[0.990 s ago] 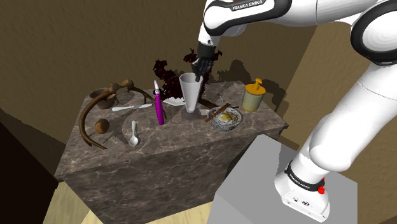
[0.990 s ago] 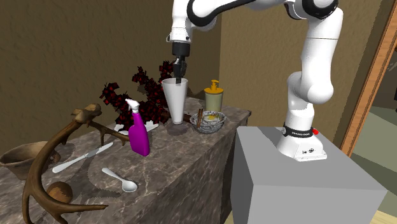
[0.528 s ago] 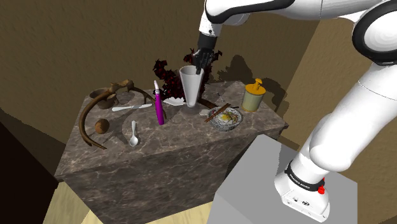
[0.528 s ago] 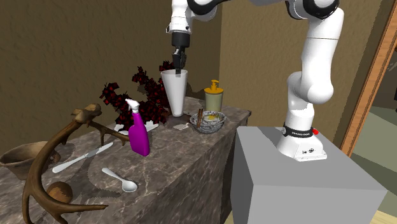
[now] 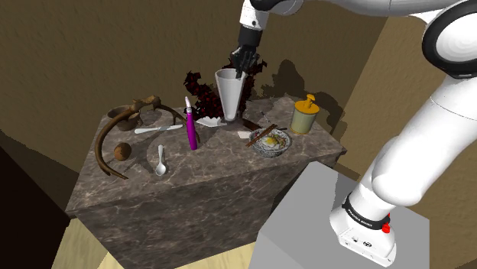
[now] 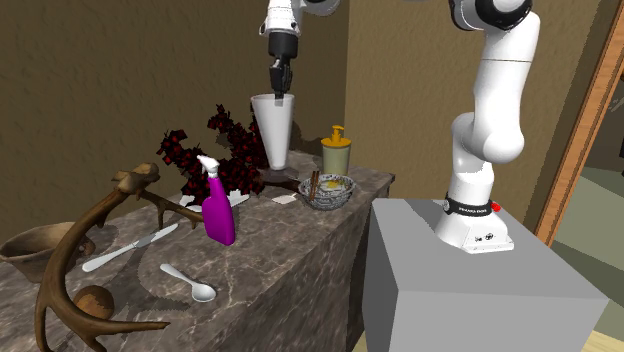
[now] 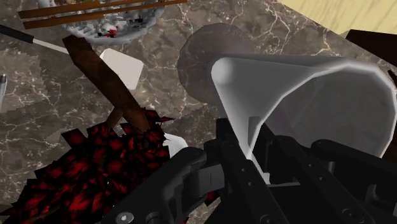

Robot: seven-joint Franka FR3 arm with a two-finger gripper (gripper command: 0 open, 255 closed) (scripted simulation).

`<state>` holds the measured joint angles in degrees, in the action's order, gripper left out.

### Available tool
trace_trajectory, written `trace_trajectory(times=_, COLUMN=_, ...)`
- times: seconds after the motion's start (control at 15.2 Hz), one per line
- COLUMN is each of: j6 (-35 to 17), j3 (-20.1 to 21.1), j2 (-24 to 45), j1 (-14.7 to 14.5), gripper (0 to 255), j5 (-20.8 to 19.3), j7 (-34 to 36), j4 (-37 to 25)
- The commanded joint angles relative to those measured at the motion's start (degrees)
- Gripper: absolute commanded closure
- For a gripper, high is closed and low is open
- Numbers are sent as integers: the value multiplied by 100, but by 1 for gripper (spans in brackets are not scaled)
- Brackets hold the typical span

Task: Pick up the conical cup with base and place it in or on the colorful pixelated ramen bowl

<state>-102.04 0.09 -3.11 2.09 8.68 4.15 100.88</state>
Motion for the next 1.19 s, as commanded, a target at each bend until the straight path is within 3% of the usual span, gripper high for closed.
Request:
trace_trajectory(times=0.0, j6=130, j3=-49, j2=-149, j1=44, gripper=255, j5=0, j7=-75, j4=29)
trace_trajectory(times=0.53, j6=847, j3=-481, j2=-1150, j1=368, gripper=255, j5=-81, j7=-715, j4=415)
trace_trajectory(times=1.06, j6=1693, j3=-991, j2=-1818, j1=666, gripper=255, j5=-284, j7=-1388, j4=331)
trace_trajectory(times=1.12, j6=1615, j3=-990, j2=-1849, j1=667, gripper=255, j5=-289, j7=-1395, j4=439)
